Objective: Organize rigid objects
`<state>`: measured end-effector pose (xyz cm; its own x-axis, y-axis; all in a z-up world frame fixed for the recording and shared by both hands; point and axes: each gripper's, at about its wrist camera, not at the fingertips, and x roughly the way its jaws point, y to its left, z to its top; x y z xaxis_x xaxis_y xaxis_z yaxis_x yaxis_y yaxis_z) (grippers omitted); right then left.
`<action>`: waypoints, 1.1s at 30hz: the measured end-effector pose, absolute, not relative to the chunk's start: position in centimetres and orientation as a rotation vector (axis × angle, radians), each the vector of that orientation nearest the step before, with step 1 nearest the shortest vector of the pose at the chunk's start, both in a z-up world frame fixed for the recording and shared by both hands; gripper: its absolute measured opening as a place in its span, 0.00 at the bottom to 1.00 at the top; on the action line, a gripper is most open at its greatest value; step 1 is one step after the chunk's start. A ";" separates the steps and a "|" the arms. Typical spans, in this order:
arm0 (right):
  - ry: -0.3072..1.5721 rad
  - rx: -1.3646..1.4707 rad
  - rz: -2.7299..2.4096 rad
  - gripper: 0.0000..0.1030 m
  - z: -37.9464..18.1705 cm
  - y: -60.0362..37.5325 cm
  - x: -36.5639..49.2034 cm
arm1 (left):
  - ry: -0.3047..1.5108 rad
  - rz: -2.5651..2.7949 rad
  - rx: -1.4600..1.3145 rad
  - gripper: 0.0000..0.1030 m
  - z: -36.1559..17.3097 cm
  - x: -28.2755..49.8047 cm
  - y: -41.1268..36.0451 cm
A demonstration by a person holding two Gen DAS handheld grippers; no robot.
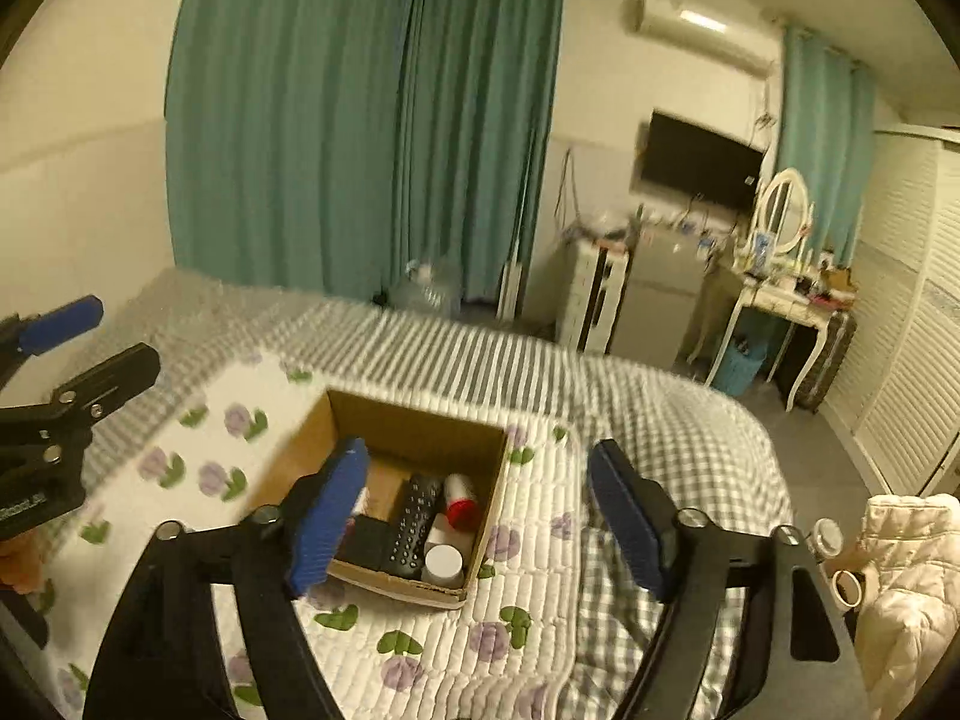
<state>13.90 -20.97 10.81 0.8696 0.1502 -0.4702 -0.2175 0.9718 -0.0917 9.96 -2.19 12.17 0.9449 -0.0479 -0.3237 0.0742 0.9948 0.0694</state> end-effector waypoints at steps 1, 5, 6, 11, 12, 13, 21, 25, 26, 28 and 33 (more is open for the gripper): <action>0.450 -0.147 0.188 0.94 11.4 -21.1 12.6 | 0.321 -0.058 0.066 0.82 12.5 9.3 -2.0; 0.377 -0.132 0.164 1.00 12.2 -21.3 9.6 | 0.299 0.006 0.020 0.84 12.0 7.8 -1.5; 0.370 -0.127 0.158 1.00 12.0 -21.3 9.1 | 0.288 0.027 0.027 0.84 11.5 7.4 -1.5; 0.367 -0.095 0.148 1.00 9.4 -21.1 7.1 | 0.250 0.025 0.024 0.87 8.3 5.4 -1.1; 0.353 -0.085 0.151 1.00 8.9 -21.3 6.5 | 0.249 0.028 0.031 0.87 7.7 5.3 -1.1; 0.339 -0.072 0.154 1.00 8.1 -21.3 6.0 | 0.250 0.034 0.037 0.87 7.1 5.2 -1.1; 0.310 -0.054 0.106 1.00 2.2 -20.7 5.4 | 0.320 -0.001 -0.069 0.87 3.2 3.6 0.7; 0.339 -0.041 0.131 1.00 0.4 -20.6 5.6 | 0.341 0.024 -0.042 0.87 1.4 3.9 0.9; 0.351 -0.044 0.127 1.00 0.0 -20.5 5.9 | 0.346 0.028 -0.034 0.87 1.0 4.1 0.8; 0.374 -0.034 0.126 1.00 -0.5 -20.4 6.4 | 0.346 0.028 -0.004 0.87 0.4 4.2 0.5; 0.403 -0.015 0.127 1.00 -1.4 -20.4 7.2 | 0.365 0.032 0.060 0.87 -1.3 4.9 -0.5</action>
